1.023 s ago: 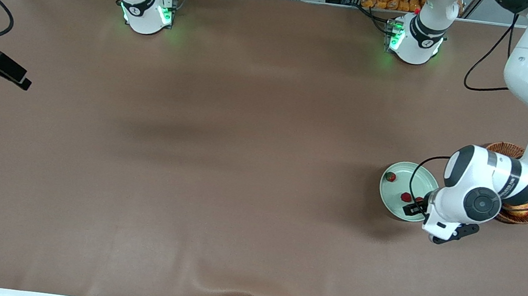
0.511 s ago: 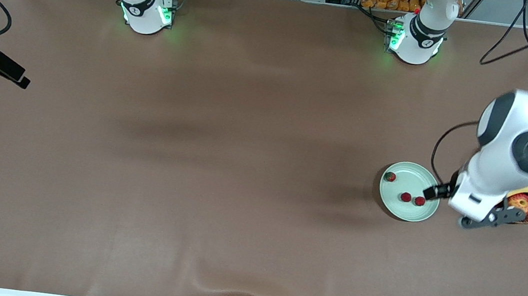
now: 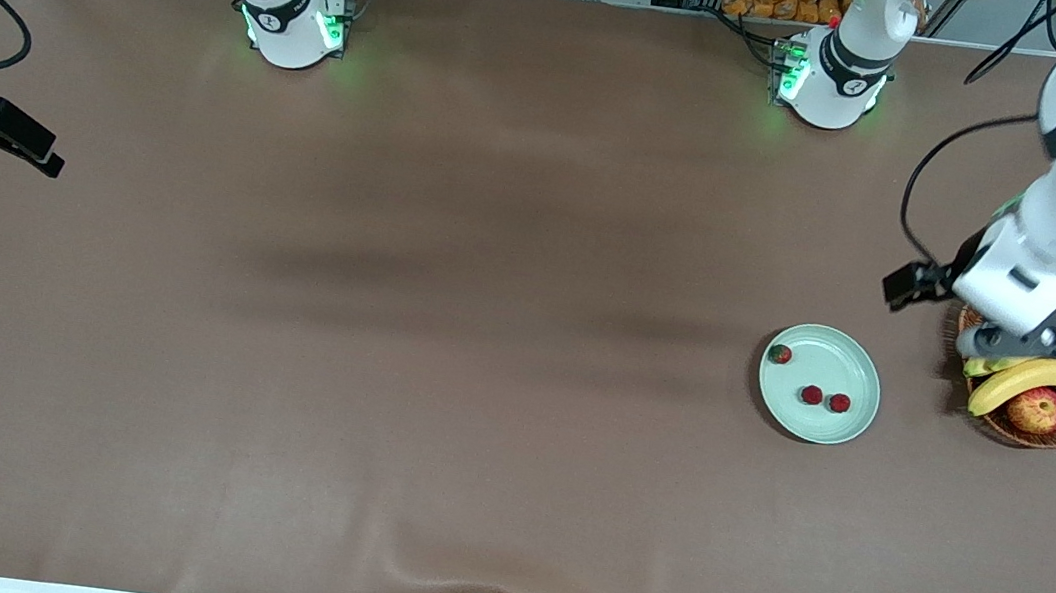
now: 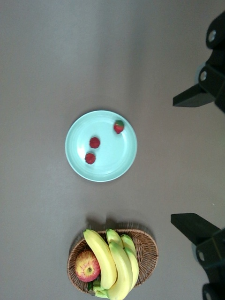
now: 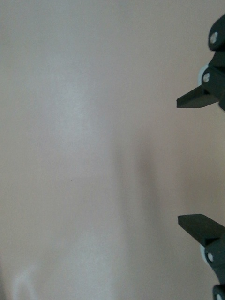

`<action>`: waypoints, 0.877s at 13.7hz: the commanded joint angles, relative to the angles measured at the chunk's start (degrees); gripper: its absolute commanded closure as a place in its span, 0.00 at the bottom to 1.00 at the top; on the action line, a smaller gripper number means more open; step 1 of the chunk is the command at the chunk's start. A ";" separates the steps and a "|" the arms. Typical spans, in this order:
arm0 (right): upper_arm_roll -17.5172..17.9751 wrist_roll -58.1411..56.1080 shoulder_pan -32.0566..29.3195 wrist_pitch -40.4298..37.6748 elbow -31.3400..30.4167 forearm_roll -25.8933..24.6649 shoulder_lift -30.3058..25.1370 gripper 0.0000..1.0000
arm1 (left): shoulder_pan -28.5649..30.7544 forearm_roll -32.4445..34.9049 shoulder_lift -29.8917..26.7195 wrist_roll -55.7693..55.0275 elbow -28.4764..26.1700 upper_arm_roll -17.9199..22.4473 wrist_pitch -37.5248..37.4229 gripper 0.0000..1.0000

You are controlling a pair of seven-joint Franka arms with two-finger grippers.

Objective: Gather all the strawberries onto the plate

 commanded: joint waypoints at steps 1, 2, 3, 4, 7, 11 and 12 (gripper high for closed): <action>0.53 -2.75 -0.74 0.56 0.58 -0.17 0.48 0.00 | -5.68 -3.95 -2.21 4.11 3.41 6.82 -5.55 0.00; 0.53 -2.75 -0.56 0.56 0.58 -0.17 0.48 0.00 | -6.91 -4.39 -1.95 4.81 5.53 7.97 -7.92 0.00; 0.53 -2.58 -0.56 0.48 0.58 -0.17 0.48 0.00 | -7.45 -4.49 -2.03 6.47 6.42 8.24 -8.99 0.00; 0.53 -2.57 -0.56 0.39 0.58 -0.17 0.48 0.00 | -7.45 -4.49 -2.38 8.84 6.60 8.25 -10.13 0.00; 0.53 -2.57 -0.65 -0.05 0.58 -0.17 0.48 0.00 | -7.45 -4.22 -3.44 12.20 7.92 8.51 -12.25 0.00; 0.53 -2.57 -0.73 -0.40 0.58 -0.17 0.40 0.00 | -6.75 -3.79 -3.62 12.72 10.29 8.42 -13.57 0.00; 0.53 -2.49 -0.82 -0.49 0.58 -0.17 0.40 0.00 | -6.75 -4.13 -3.53 12.81 10.29 8.42 -13.65 0.00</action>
